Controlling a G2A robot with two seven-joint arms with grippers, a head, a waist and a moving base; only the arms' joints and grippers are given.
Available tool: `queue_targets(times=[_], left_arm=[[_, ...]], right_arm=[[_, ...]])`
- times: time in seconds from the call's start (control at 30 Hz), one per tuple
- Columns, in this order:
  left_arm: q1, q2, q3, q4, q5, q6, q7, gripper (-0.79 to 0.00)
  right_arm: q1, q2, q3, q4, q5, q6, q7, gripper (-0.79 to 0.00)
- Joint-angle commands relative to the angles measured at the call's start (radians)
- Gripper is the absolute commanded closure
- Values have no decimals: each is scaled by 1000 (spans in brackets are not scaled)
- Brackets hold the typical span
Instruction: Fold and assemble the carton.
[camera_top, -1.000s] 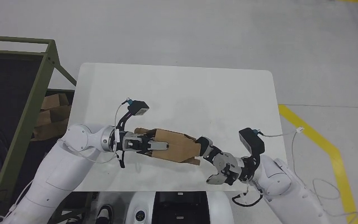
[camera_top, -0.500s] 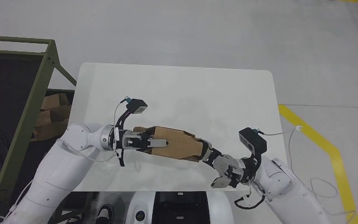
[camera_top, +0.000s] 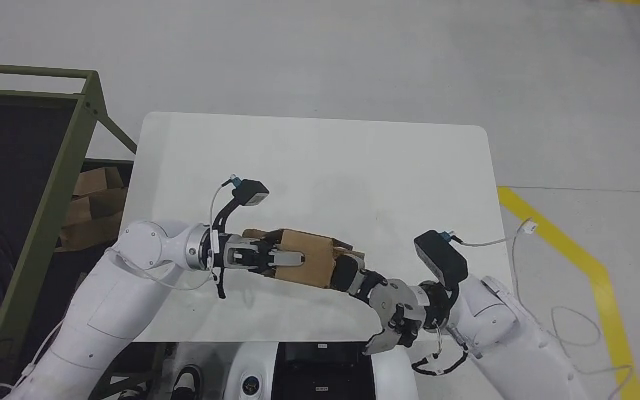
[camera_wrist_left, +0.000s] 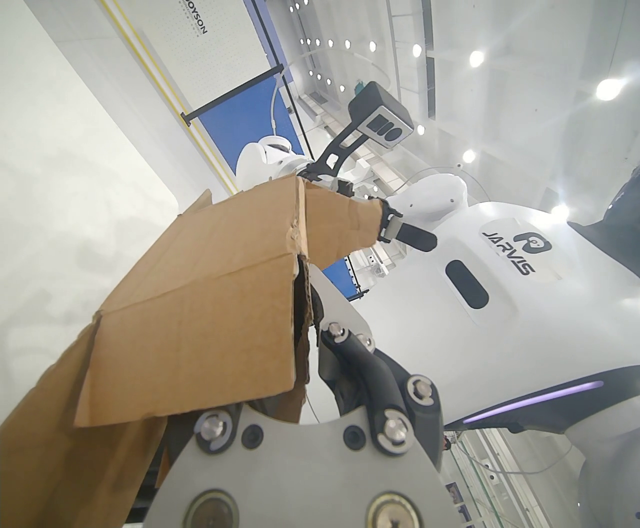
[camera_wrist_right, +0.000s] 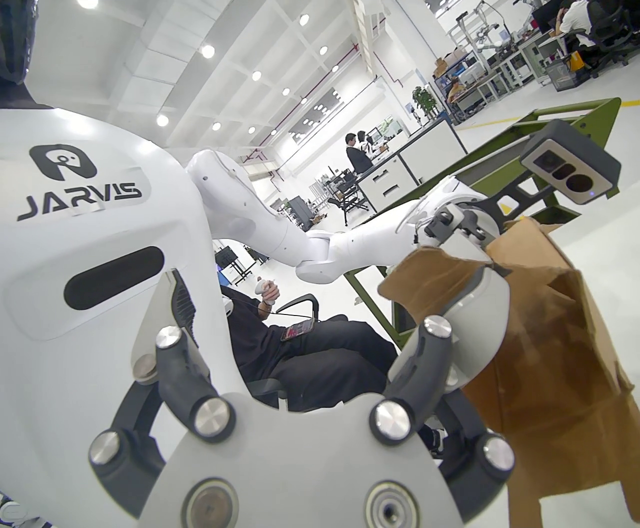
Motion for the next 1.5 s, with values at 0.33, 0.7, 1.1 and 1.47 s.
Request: queue_targets(times=[0.33, 0.7, 1.1, 1.47], left_arm=[[1, -4, -3, 2, 11, 9, -11, 0], [0, -8, -3, 1, 20, 10, -15, 0], [1, -11, -5, 0, 25, 10, -21, 0], [7, -14, -10, 1, 22, 5, -29, 0]], right_arm=[[48, -18, -47, -27, -68, 62, -16, -785], [76, -28, -79, -31, -90, 87, -16, -785], [103, -39, -104, -27, -111, 113, -22, -785], [118, -46, -111, -17, -116, 134, -21, -785]])
